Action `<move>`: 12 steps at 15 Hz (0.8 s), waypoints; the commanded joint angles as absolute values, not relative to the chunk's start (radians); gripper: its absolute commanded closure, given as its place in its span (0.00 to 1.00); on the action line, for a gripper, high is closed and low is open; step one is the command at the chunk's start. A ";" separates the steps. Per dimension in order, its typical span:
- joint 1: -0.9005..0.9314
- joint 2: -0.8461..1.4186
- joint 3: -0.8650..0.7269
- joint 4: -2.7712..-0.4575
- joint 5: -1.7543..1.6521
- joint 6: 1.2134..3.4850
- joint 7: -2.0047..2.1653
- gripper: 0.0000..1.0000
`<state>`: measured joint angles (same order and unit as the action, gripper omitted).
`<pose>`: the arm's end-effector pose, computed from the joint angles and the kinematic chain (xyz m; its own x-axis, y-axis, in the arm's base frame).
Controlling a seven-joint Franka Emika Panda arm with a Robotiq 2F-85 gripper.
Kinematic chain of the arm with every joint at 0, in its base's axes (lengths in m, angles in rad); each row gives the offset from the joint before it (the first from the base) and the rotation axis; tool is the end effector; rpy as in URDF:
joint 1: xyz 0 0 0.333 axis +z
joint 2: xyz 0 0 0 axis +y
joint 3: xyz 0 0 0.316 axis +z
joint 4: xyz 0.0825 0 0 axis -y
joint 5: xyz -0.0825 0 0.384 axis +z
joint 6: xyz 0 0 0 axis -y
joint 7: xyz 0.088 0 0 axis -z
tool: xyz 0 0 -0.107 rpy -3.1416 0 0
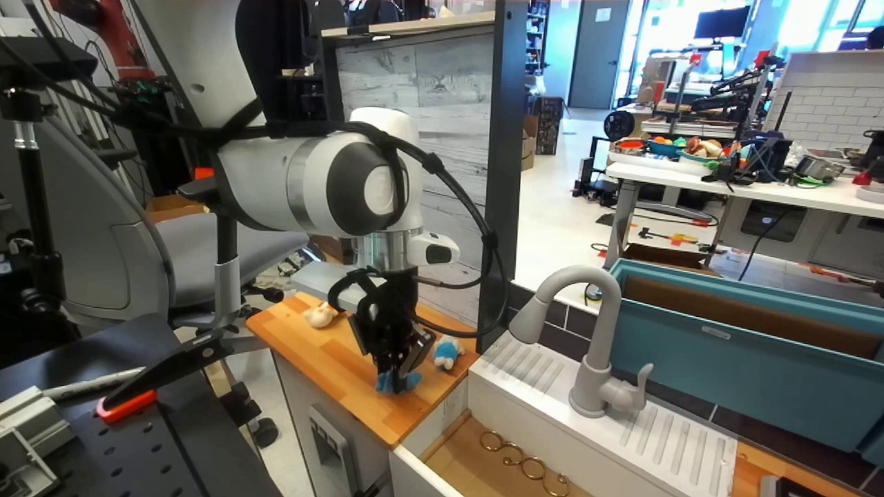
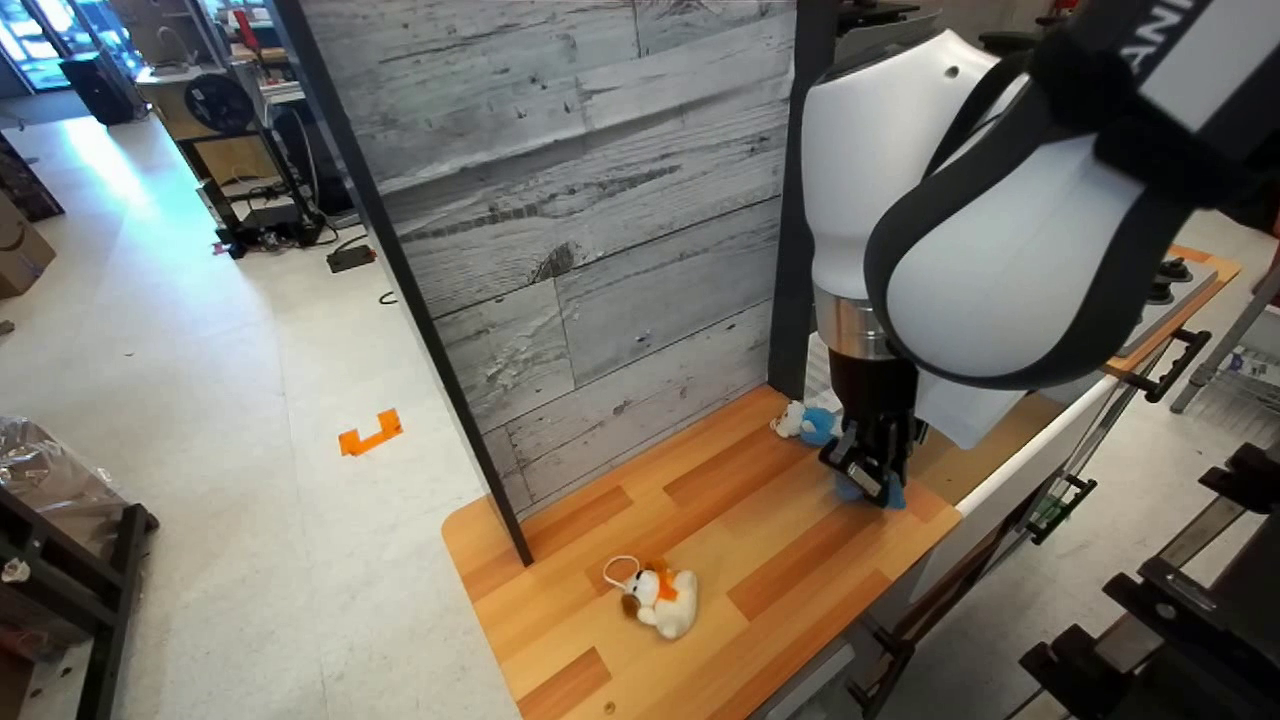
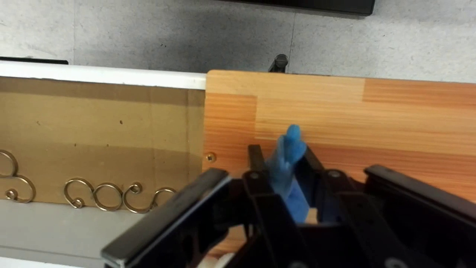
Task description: Move the blue toy to the right
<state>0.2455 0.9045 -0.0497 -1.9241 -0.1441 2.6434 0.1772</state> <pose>0.5519 0.1110 0.0025 0.9728 0.1537 -0.1735 0.1751 -0.9778 0.1153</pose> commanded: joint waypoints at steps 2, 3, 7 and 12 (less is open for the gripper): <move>0.272 0.881 -0.067 -1.927 -0.152 2.621 0.194 0.33; 0.271 0.871 -0.062 -1.932 -0.151 2.621 0.189 0.27; 0.252 0.774 -0.027 -1.996 -0.137 2.589 0.162 0.00; 0.228 0.610 0.005 -2.082 -0.112 2.493 0.170 0.00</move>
